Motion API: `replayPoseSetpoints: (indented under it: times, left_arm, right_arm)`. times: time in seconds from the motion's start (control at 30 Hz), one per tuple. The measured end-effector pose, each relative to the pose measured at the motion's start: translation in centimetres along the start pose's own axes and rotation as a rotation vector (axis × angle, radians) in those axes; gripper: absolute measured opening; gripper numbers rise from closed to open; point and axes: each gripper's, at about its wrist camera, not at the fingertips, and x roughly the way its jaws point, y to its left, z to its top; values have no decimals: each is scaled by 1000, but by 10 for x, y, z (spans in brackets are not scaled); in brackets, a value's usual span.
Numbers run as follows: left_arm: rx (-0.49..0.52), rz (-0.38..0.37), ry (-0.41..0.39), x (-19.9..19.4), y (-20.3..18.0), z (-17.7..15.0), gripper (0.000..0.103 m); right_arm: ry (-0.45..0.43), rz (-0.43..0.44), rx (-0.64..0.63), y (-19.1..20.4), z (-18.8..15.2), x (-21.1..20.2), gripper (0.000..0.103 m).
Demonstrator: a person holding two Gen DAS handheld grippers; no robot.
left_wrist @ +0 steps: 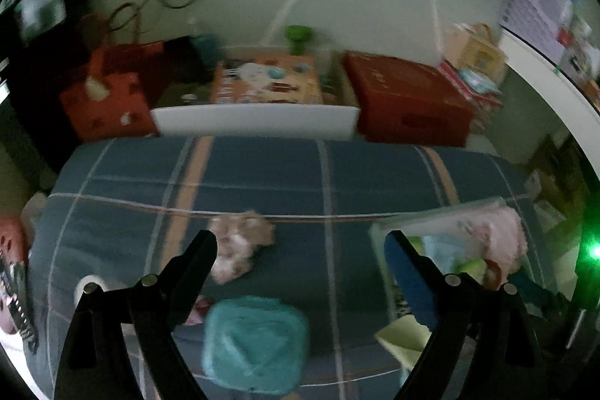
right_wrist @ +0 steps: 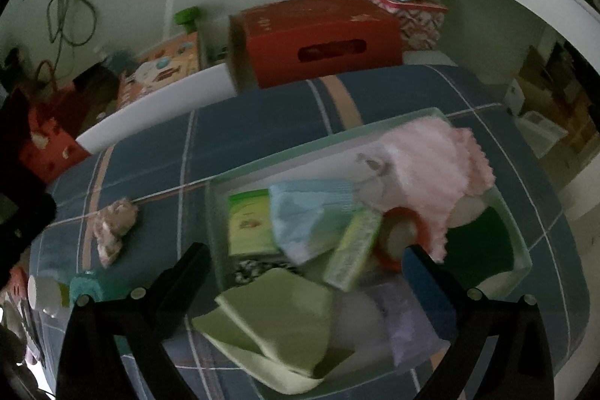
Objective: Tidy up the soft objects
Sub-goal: 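Withdraw both open tools from the tray back toward the remaining items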
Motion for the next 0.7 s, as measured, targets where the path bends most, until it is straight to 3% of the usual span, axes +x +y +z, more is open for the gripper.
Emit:
replayPoseSetpoints:
  times: [0.37, 0.7]
  left_arm:
    - [-198, 115, 18, -14, 91, -24, 91]
    - [-321, 77, 65, -13, 121, -47, 91]
  right_arm:
    - [3, 60, -76, 45, -9, -4, 103]
    - [13, 101, -107, 72, -16, -3, 103]
